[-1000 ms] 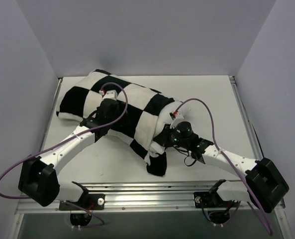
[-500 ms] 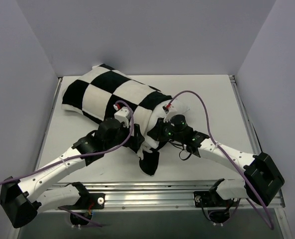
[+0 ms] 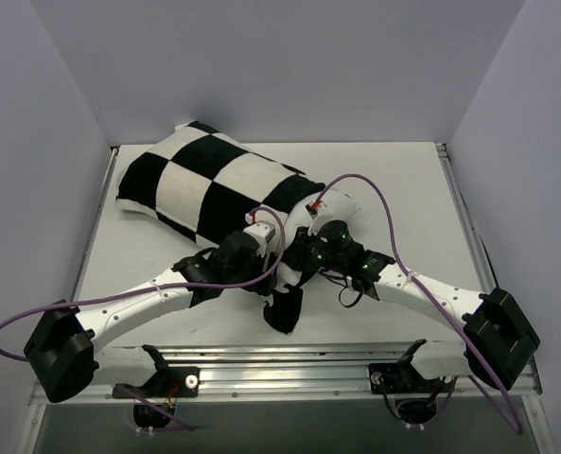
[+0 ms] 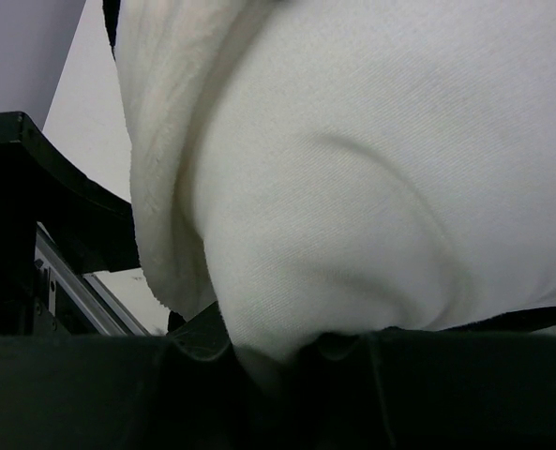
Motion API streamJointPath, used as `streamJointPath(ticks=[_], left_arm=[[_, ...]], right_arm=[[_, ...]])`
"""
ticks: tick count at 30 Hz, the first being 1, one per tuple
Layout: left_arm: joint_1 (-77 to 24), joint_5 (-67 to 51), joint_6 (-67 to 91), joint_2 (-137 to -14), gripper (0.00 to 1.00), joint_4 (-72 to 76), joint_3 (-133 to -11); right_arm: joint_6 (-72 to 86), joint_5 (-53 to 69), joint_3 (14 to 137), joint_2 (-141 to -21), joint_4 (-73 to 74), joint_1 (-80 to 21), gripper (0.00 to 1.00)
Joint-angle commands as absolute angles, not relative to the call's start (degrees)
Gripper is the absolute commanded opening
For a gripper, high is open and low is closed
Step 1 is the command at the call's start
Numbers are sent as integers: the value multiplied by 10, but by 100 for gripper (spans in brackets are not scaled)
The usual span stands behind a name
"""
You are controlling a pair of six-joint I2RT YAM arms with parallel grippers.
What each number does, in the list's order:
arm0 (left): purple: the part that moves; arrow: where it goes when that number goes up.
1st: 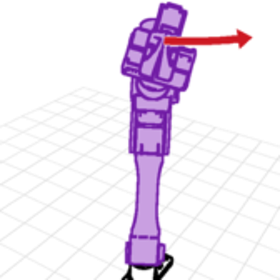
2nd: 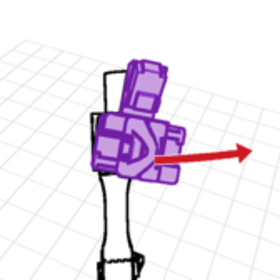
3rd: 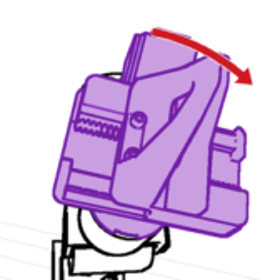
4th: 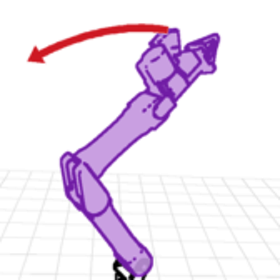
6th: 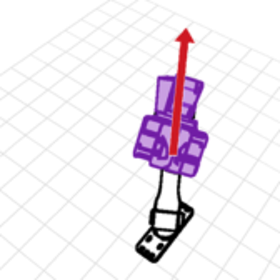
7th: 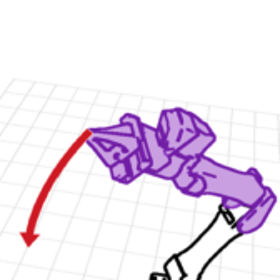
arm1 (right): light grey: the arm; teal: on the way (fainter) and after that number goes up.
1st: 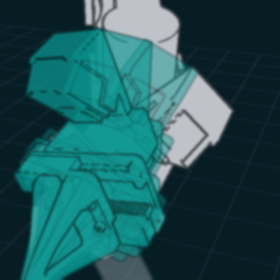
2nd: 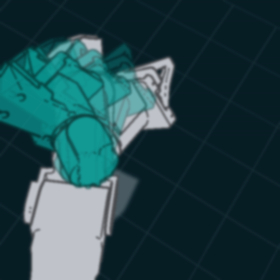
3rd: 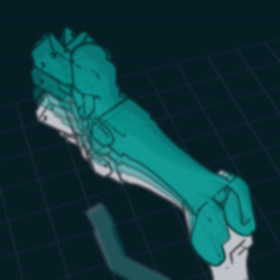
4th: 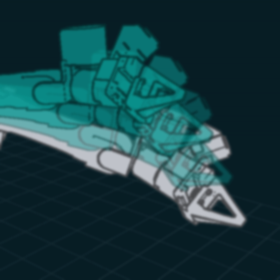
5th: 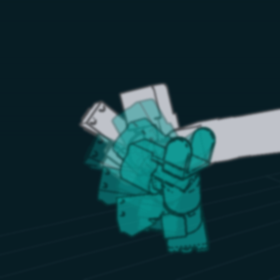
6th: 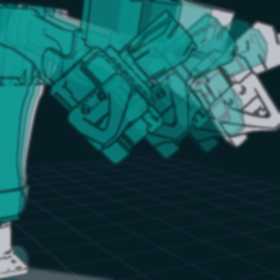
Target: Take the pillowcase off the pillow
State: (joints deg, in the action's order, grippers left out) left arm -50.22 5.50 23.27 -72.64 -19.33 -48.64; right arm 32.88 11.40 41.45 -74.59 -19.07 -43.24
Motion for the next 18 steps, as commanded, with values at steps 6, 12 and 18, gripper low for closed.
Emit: streamJointPath(ticks=[6, 12, 18], left_arm=[[-509, 83, 214, -761, 66, -204, -512], [-498, 179, 237, -780, 4, -210, -533], [-410, 247, 293, -799, 2, -237, -541]], right_arm=[[319, 110, 442, -723, -221, -439, 0], [321, 128, 437, -694, -197, -440, 0], [320, 184, 464, -606, -109, -440, 0]])
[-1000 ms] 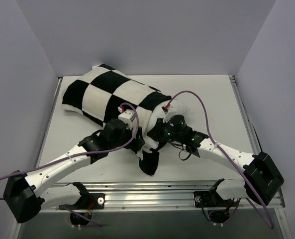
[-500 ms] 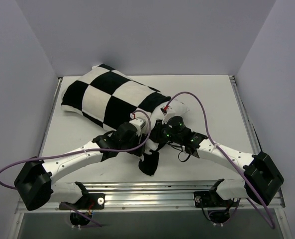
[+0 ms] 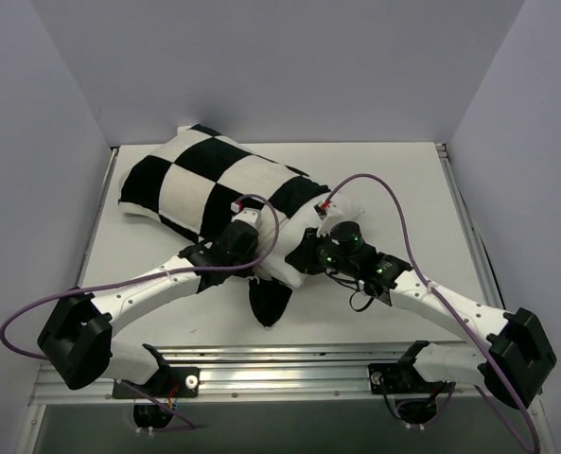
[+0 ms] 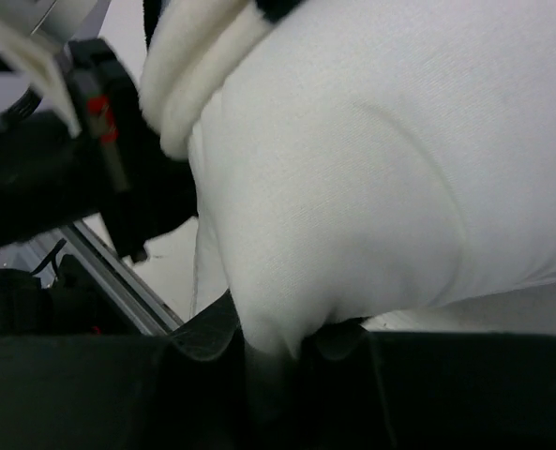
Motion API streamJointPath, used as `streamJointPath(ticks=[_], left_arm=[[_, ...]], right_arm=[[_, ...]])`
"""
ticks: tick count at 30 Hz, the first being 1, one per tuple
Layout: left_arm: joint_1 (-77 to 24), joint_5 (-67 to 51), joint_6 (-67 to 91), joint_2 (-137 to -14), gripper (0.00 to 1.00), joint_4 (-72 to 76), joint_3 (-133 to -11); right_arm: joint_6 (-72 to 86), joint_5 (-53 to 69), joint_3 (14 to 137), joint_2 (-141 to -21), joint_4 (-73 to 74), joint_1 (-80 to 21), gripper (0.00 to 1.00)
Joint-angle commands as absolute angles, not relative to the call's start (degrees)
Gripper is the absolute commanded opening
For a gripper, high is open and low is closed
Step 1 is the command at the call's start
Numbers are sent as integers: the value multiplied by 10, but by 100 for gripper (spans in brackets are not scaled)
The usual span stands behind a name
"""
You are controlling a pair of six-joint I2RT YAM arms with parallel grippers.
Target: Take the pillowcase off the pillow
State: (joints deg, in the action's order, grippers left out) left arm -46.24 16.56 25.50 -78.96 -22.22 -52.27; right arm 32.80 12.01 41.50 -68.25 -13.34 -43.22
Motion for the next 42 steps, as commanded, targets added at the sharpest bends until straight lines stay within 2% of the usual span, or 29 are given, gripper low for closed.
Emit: streamJointPath(ticks=[1, 5, 13, 17, 22, 25, 26, 28, 29, 30, 32, 34, 36, 40, 42], left_arm=[[-397, 250, 302, -803, 2, -237, -539], [-362, 272, 360, -837, 2, -236, -527], [-292, 304, 440, -910, 2, -223, -542], [-244, 267, 442, -922, 2, -200, -558], [-250, 177, 422, -883, 14, -160, -561], [-259, 148, 411, -828, 29, -166, -548], [-262, 144, 403, -795, 39, -175, -548], [-272, 140, 393, -740, 59, -202, -547], [-277, 140, 382, -722, 67, -213, -547], [-283, 141, 377, -705, 79, -236, -550], [-303, 149, 365, -659, 85, -262, -558], [-319, 160, 360, -636, 87, -297, -570], [-338, 163, 362, -615, 88, -329, -579], [-363, 156, 367, -610, 87, -343, -598], [-366, 141, 366, -620, 87, -335, -611]], right_arm=[[320, 188, 473, -593, -95, -440, 0], [313, 200, 532, -515, -16, -439, 0], [295, 250, 631, -464, 75, -437, 0], [294, 287, 603, -447, 98, -438, 0], [309, 302, 497, -476, 120, -439, 0], [317, 301, 463, -510, 99, -439, 25], [316, 303, 464, -524, 96, -439, 44], [302, 298, 484, -538, 98, -439, 63], [296, 292, 494, -542, 102, -439, 67], [284, 272, 506, -546, 108, -439, 70], [273, 217, 549, -556, 147, -438, 74], [272, 124, 574, -562, 186, -435, 78], [271, 82, 602, -562, 206, -426, 80], [252, 126, 636, -552, 217, -404, 84], [247, 107, 656, -555, 232, -396, 86]])
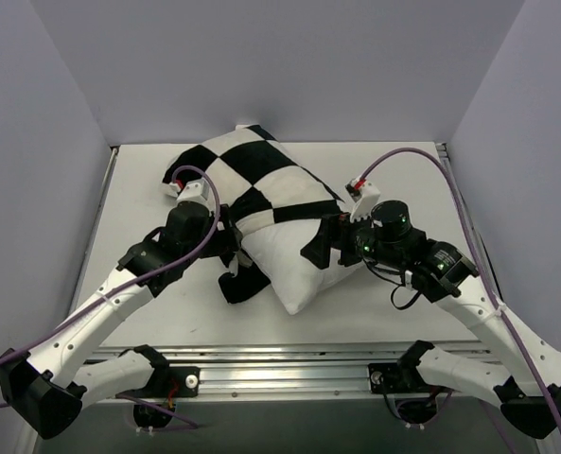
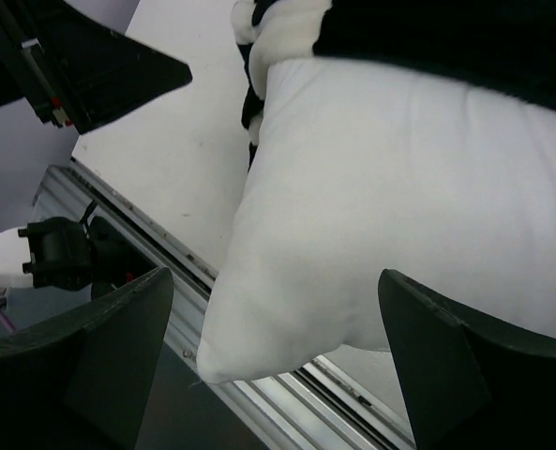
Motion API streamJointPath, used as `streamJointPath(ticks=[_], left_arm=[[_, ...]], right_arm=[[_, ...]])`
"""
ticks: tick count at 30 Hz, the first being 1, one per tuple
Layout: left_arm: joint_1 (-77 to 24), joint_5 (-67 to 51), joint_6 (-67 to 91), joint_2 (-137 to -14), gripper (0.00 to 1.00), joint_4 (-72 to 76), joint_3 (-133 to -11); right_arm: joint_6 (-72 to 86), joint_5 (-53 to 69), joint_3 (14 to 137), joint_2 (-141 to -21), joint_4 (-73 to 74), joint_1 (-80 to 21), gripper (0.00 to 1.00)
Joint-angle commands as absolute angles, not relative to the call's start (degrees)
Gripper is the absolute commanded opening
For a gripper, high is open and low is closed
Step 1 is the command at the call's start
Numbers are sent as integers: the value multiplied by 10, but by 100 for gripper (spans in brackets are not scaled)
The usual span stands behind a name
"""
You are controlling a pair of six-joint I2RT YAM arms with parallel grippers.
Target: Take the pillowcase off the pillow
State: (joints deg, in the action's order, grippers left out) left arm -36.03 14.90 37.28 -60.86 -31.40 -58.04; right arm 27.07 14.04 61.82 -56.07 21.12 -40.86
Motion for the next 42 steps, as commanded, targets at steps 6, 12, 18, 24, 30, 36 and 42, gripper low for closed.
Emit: streamJointPath(ticks=[6, 12, 18, 24, 30, 36, 42], left_arm=[[-378, 107, 372, -688, 87, -288, -653], [-374, 124, 366, -768, 87, -273, -675], [-314, 146, 349, -805, 86, -284, -665], [-308, 121, 274, -741, 88, -275, -673], [-417, 147, 131, -693, 90, -272, -719], [-570, 143, 1, -740, 90, -258, -760], [-692, 219, -98, -854, 91, -251, -807]], right_arm=[[215, 18, 672, -600, 263, -293, 90], [219, 130, 593, -700, 159, -275, 83], [239, 177, 583, -728, 88, -389, 82], [227, 203, 605, -686, 96, -388, 83], [250, 134, 599, -648, 116, -287, 84], [258, 198, 550, -640, 90, -184, 84], [272, 254, 502, -661, 57, -152, 83]])
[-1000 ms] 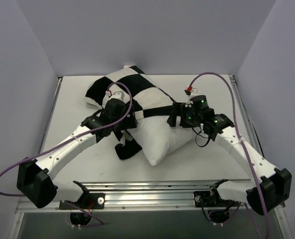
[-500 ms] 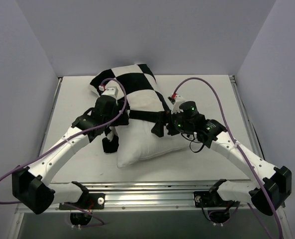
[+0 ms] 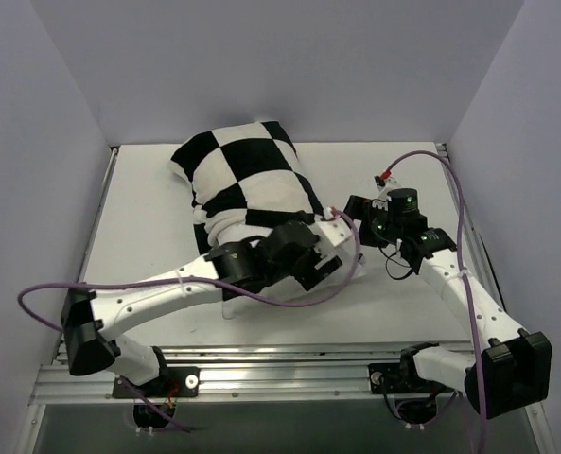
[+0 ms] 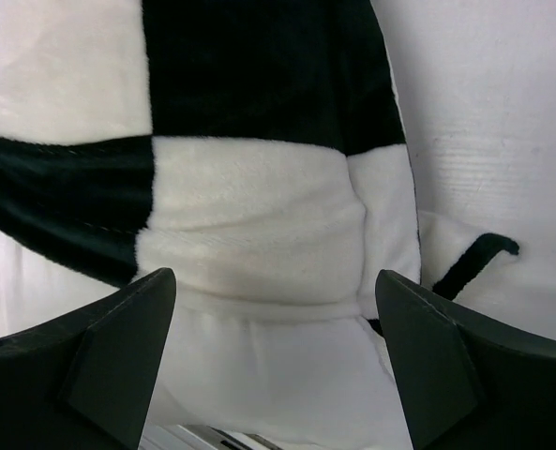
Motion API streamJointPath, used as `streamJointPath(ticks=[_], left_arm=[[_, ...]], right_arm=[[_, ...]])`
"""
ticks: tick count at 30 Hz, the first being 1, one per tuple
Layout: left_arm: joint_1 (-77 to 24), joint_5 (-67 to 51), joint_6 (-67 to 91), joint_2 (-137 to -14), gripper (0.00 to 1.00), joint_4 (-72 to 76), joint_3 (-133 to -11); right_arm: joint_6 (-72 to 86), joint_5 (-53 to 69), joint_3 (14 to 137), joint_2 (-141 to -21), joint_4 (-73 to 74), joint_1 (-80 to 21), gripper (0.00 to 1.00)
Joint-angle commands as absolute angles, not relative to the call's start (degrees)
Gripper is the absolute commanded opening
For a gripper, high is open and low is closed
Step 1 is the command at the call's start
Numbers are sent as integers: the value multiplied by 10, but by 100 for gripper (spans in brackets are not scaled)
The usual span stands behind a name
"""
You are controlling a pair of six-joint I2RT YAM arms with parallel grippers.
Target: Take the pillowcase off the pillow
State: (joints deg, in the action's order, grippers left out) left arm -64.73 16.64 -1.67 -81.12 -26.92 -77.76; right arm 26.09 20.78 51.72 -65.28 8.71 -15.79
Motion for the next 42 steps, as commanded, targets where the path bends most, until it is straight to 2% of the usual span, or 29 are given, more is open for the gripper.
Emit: streamJointPath(ticks=[1, 10, 13, 14, 15, 17, 18, 20, 21, 26, 29, 30, 32, 33, 36, 42], left_arm=[[-701, 233, -109, -882, 91, -250, -812], [-723, 357, -151, -982, 91, -214, -797], [-721, 393, -134, -995, 81, -211, -778], [-719, 395, -127, -996, 76, -211, -773], [-716, 394, -119, -996, 62, -211, -763], [-708, 388, -97, -988, 45, -207, -753], [-705, 385, -91, -984, 27, -205, -748], [-696, 375, -77, -968, 5, -199, -734], [-694, 371, -71, -962, 3, -198, -730], [-683, 322, -36, -897, 2, -183, -692], [-683, 304, -17, -860, 2, -192, -681], [-683, 301, -12, -853, 2, -196, -680], [-683, 295, -7, -826, 2, -209, -678], [-683, 292, 11, -817, 2, -213, -675], [-682, 269, 27, -780, 2, -232, -670], [-684, 185, 63, -708, 2, -280, -662]], right_arm=[[273, 255, 498, -664, 54, -147, 82], [268, 288, 476, -683, 34, -136, 82], [268, 306, 465, -693, 21, -136, 82], [268, 314, 461, -696, 18, -138, 82], [269, 330, 460, -705, 11, -138, 82], [271, 340, 452, -712, 5, -143, 81], [272, 343, 451, -715, 6, -151, 81], [270, 343, 450, -720, -17, -160, 80], [270, 343, 450, -722, -19, -166, 80], [277, 335, 448, -737, -42, -195, 73], [280, 325, 443, -749, -62, -200, 59], [283, 323, 441, -751, -75, -200, 47], [285, 317, 443, -766, -82, -200, 33], [284, 307, 445, -771, -89, -200, 20], [282, 288, 464, -789, -98, -195, 3], [280, 255, 545, -846, -125, -174, 0]])
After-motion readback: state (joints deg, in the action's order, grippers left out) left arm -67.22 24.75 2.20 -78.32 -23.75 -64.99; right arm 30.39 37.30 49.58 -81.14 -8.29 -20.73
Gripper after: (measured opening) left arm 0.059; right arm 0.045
